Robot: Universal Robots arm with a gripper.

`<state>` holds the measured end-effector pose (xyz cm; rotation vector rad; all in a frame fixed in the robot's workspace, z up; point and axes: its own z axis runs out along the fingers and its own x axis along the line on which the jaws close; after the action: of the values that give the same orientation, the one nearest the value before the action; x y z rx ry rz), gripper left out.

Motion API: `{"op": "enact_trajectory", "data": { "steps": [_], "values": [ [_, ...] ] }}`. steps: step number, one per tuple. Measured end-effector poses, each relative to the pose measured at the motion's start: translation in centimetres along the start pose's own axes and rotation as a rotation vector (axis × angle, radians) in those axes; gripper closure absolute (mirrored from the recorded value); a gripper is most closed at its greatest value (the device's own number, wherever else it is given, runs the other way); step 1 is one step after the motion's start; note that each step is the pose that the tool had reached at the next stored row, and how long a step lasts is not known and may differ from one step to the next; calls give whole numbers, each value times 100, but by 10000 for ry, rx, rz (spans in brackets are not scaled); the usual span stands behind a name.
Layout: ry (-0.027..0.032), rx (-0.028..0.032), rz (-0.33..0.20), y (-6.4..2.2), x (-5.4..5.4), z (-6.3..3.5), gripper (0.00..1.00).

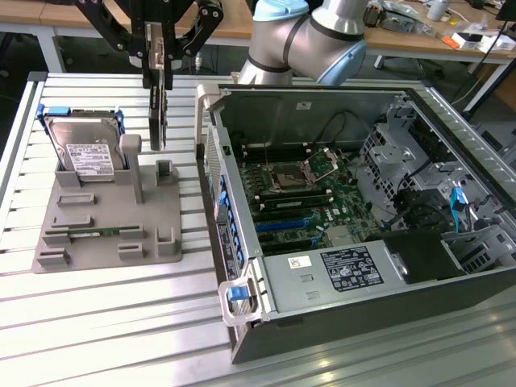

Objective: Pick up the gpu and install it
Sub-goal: 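Pick up the gpu and move the gpu toward the slot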

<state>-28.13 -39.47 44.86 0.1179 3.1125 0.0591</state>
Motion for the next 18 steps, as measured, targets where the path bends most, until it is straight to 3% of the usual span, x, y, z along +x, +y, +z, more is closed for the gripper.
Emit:
{"op": "enact_trajectory", "data": {
  "steps": [3,12,18],
  "values": [
    [2,1,-1,0,-6,-1,73],
    [1,1,0,20,-274,7,73],
    [0,1,0,29,-397,11,73]
  ]
}}
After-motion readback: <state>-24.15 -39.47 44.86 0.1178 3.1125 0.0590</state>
